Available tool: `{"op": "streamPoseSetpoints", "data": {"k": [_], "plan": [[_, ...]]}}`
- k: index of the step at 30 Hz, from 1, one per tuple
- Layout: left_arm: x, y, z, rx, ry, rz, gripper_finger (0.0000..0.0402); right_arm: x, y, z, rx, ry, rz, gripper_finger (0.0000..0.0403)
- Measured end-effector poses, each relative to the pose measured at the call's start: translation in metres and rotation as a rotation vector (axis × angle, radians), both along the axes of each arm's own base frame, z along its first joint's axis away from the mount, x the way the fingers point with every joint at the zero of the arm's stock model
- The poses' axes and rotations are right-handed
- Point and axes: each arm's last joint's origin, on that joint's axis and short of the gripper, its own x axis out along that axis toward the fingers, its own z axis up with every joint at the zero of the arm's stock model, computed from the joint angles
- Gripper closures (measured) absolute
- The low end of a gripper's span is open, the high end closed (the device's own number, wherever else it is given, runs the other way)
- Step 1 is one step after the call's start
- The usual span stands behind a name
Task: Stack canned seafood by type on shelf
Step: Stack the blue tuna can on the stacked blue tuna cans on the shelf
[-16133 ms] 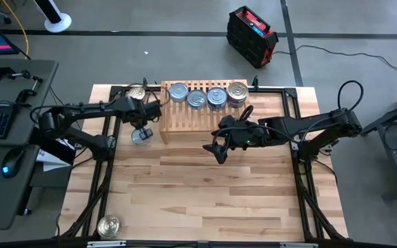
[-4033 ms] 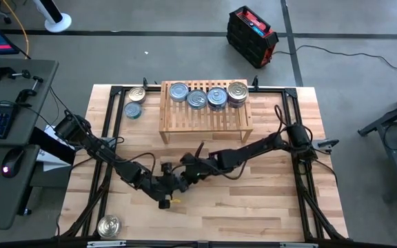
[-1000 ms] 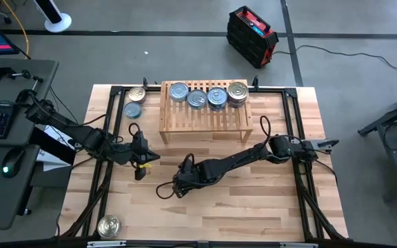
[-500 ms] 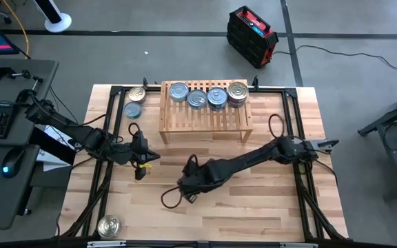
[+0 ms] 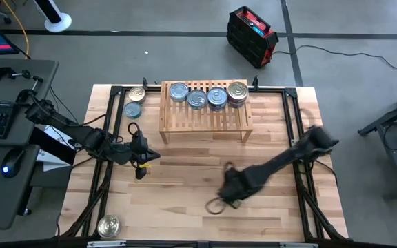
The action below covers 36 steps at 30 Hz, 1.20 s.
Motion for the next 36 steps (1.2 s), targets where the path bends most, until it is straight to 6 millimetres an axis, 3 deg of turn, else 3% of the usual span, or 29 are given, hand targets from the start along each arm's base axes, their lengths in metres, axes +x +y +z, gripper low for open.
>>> {"op": "streamPoseSetpoints", "data": {"k": [4, 8, 10, 13, 16, 19, 23, 27, 31, 36], "plan": [[0.000, 0.001, 0.000, 0.010, -0.011, 0.034, 0.0401, -0.050, 0.004, 0.008, 0.147, -0.202, -0.170, 0.0295], [0.000, 0.002, 0.001, 0.022, -0.020, 0.059, 0.0401, -0.067, 0.010, 0.021, 0.316, -0.665, -0.323, 0.0295], [0.001, 0.003, 0.001, 0.015, -0.025, 0.079, 0.0401, -0.064, 0.010, 0.026, 0.350, -0.922, -0.403, 0.0295], [0.001, 0.005, 0.001, -0.014, -0.031, 0.111, 0.0401, -0.047, -0.005, 0.036, 0.269, -1.245, -0.497, 0.0295], [0.002, 0.006, 0.001, -0.039, -0.037, 0.138, 0.0401, -0.025, -0.032, 0.060, 0.126, -1.500, -0.584, 0.0295], [0.002, 0.008, 0.001, -0.055, -0.040, 0.156, 0.0401, -0.009, -0.066, 0.087, -0.061, -1.649, -0.680, 0.0295], [0.002, 0.008, 0.001, -0.071, -0.043, 0.170, 0.0401, 0.003, -0.112, 0.115, -0.254, -1.681, -0.831, 0.0295], [0.002, 0.008, 0.001, -0.073, -0.043, 0.171, 0.0401, 0.013, -0.148, 0.120, -0.334, -1.565, -0.908, 0.0295], [0.002, 0.008, 0.001, -0.073, -0.042, 0.170, 0.0401, 0.016, -0.172, 0.120, -0.369, -1.454, -0.967, 0.0295], [0.002, 0.008, 0.001, -0.073, -0.041, 0.170, 0.0401, 0.015, -0.189, 0.118, -0.387, -1.402, -1.006, 0.0295]]}}
